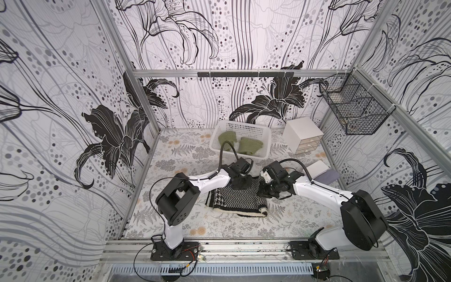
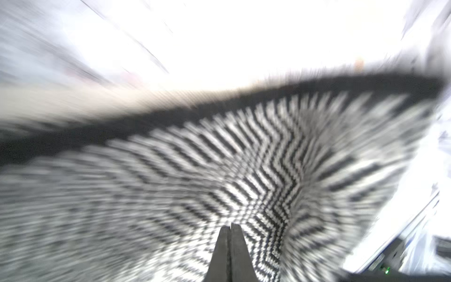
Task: Roll up the scarf and place it into the basket
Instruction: Roll the scarf at the center of the board.
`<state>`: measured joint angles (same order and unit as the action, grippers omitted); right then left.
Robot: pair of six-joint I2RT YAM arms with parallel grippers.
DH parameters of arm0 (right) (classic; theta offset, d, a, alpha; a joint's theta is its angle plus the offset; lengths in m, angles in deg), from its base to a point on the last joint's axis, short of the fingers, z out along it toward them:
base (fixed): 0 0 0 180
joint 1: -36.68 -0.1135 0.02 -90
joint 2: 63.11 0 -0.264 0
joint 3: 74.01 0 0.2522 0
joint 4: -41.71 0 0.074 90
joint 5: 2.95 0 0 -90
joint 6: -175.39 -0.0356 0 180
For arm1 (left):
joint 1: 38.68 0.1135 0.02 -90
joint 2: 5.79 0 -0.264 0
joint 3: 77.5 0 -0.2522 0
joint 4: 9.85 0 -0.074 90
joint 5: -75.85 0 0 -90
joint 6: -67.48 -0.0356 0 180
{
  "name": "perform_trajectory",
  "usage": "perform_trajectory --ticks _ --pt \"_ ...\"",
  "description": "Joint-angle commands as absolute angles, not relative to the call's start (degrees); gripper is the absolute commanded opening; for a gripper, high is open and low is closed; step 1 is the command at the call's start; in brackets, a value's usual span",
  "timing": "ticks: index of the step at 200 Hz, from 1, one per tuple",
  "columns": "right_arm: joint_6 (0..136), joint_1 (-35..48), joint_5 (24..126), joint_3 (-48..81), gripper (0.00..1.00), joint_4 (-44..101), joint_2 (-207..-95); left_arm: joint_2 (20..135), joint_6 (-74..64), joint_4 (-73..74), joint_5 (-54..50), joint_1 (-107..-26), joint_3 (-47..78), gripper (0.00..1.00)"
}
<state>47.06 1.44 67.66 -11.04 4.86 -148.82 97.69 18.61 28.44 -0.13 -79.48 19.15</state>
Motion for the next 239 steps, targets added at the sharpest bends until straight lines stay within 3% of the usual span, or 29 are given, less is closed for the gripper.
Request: perform_trajectory --ticks 1,92,118,149,167,183,239 --pt "45.76 1.18 66.38 -11.13 0.00 9.52 -152.15 95.33 17.20 27.81 1.22 -78.72 19.16 0.00" --pt "45.54 1.17 67.07 -13.47 0.00 17.73 -157.08 103.93 21.93 14.83 12.67 -79.28 19.09 0.00" --pt "45.82 1.15 66.98 -13.59 0.00 16.86 -156.54 106.74 23.12 12.04 12.97 -79.28 19.43 0.00" --pt "46.72 1.17 70.41 -13.26 0.00 11.44 -151.69 108.81 23.67 20.43 7.53 -78.75 19.18 0.00" --pt "47.24 1.74 73.02 -13.94 0.27 7.13 -146.80 107.37 23.78 20.37 5.87 -78.29 22.08 0.00" --pt "47.42 2.25 74.45 -14.95 0.42 4.57 -143.72 106.45 22.86 20.46 5.50 -78.31 23.02 0.00" --pt "48.88 4.41 73.87 -15.16 0.45 5.07 -146.25 105.45 23.35 18.26 5.65 -78.28 25.77 0.00"
